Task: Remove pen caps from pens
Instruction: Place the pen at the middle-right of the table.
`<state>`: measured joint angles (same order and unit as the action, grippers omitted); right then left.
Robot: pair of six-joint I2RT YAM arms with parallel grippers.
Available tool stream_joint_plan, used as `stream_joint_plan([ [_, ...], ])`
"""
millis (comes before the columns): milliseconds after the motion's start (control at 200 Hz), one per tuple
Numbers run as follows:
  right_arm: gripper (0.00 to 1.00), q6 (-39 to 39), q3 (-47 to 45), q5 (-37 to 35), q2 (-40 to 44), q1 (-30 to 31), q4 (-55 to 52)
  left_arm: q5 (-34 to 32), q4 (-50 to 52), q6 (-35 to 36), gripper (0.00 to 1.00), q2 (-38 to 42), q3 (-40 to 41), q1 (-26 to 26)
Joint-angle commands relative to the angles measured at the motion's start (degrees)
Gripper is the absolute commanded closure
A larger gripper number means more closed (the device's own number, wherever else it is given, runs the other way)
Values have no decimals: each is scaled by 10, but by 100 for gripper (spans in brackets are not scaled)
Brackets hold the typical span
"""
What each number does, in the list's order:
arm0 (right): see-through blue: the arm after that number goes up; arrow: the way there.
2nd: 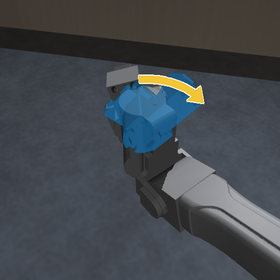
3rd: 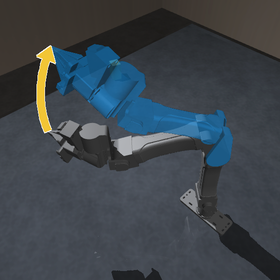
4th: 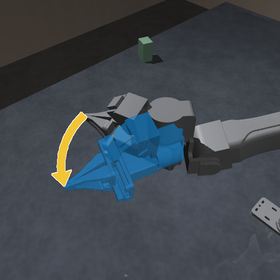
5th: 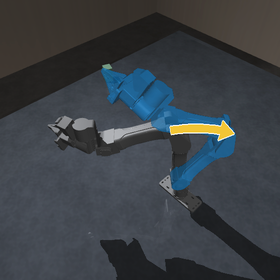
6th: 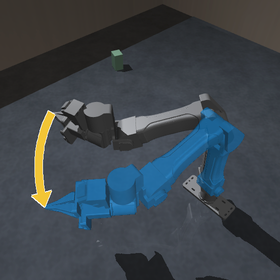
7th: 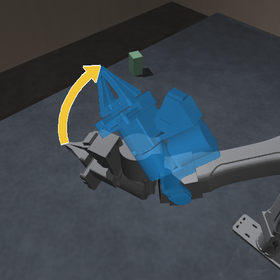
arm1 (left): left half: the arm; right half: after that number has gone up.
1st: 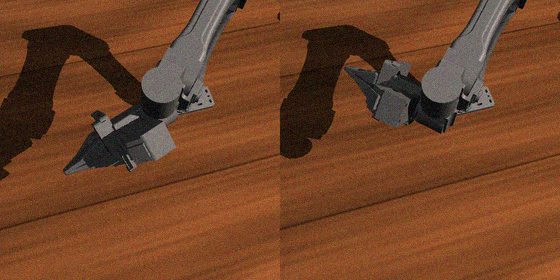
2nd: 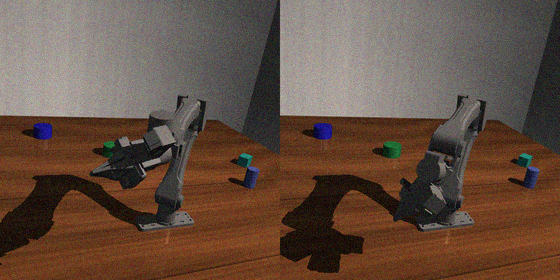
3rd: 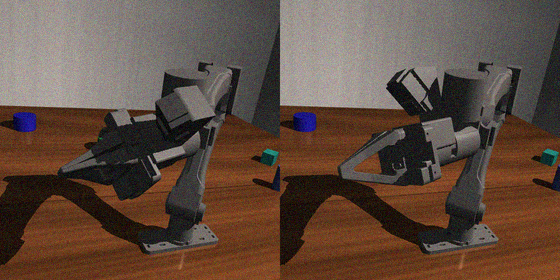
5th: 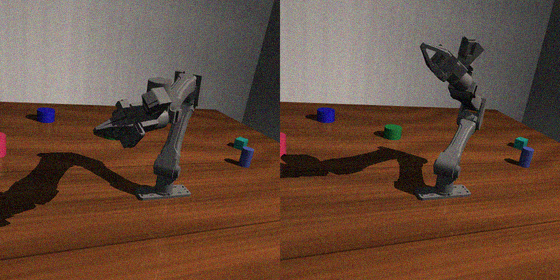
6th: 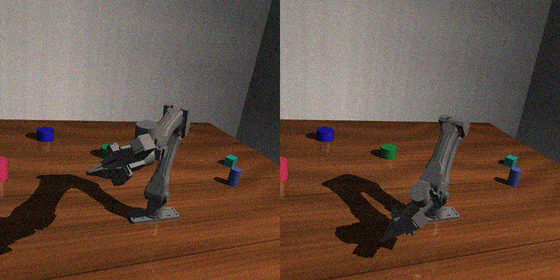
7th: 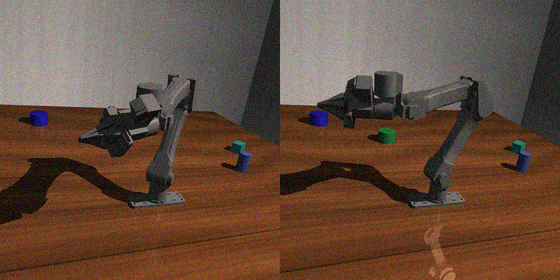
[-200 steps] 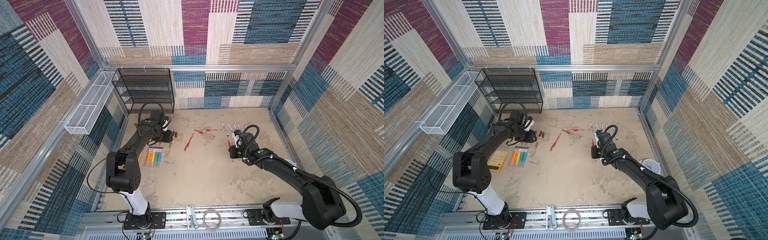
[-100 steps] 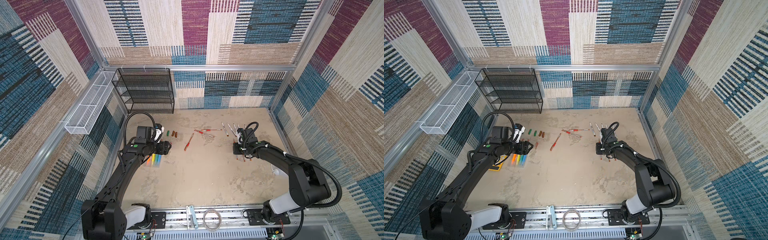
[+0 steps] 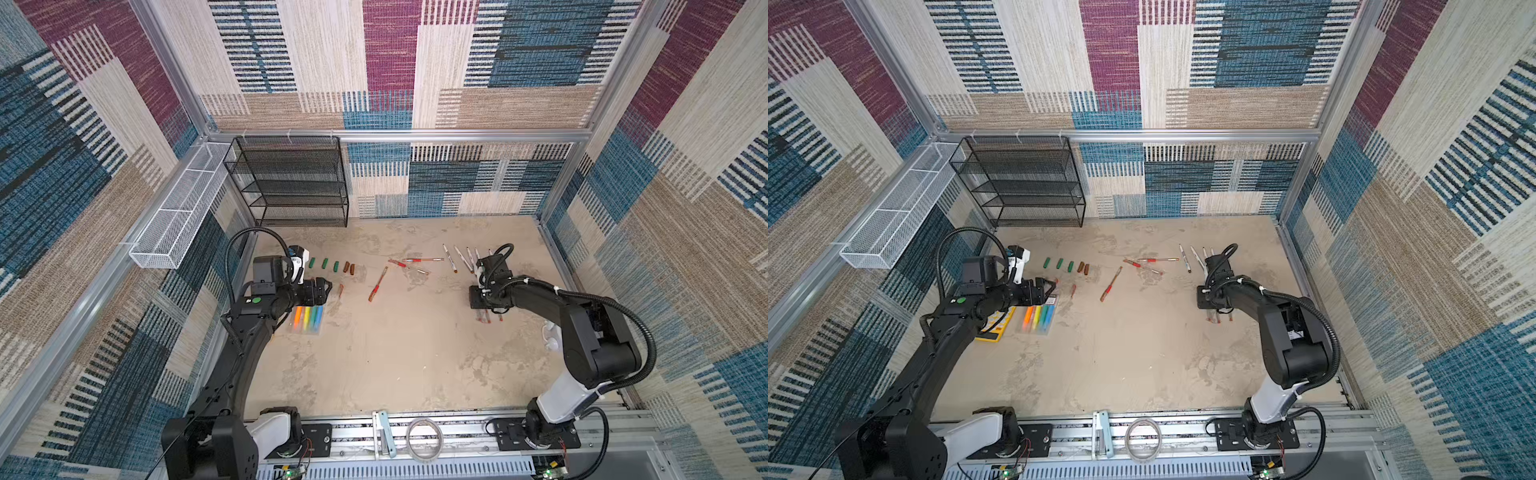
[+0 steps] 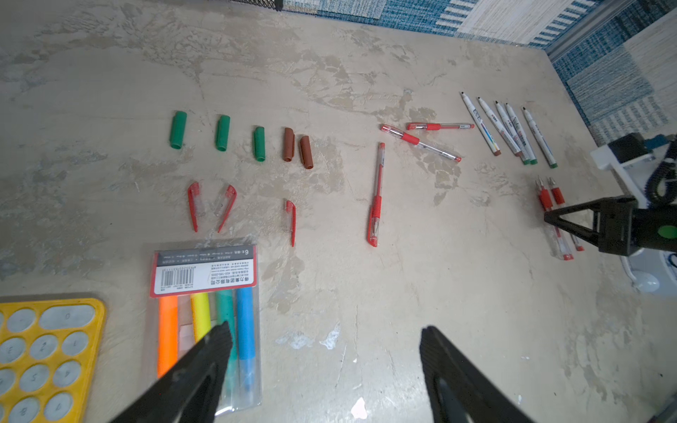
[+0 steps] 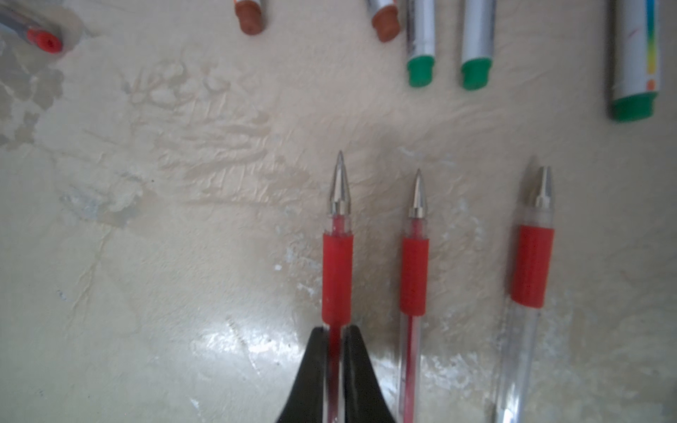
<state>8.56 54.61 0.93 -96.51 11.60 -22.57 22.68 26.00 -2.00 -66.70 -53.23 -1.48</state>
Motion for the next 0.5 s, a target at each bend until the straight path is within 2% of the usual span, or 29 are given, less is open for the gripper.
stream_joint_plan([
  [0,94,2,7,-11,-8,-1,-5,11,-7,-14,16,1,-3,-3],
  [496,75,9,2,-5,3,-1,-6,17,-11,-16,16,-4,-6,-6],
])
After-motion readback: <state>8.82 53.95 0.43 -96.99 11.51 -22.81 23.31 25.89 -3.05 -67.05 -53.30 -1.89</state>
